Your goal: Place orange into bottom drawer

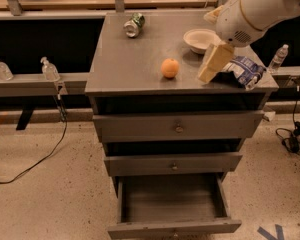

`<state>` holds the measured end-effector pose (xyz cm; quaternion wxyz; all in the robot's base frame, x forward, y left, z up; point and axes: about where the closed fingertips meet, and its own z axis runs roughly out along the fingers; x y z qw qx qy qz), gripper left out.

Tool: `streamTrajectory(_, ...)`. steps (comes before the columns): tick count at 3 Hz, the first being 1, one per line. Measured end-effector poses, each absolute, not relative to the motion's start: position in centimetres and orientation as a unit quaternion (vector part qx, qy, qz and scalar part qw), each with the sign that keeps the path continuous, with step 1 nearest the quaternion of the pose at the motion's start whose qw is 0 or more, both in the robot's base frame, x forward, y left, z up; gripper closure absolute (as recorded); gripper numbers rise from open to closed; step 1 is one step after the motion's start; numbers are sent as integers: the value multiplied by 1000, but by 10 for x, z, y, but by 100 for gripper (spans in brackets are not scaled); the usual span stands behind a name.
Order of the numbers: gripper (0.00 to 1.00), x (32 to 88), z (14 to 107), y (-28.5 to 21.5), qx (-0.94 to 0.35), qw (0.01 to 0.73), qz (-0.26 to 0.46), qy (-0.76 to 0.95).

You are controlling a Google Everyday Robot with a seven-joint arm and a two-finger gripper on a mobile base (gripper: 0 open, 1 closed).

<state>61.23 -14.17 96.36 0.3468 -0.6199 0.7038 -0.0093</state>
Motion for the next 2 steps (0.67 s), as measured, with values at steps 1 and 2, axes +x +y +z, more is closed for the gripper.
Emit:
streamTrajectory(1,0,641,942,-133,-587,379,26,714)
streamTrajectory(2,0,666,915,-133,-538,403,73,737)
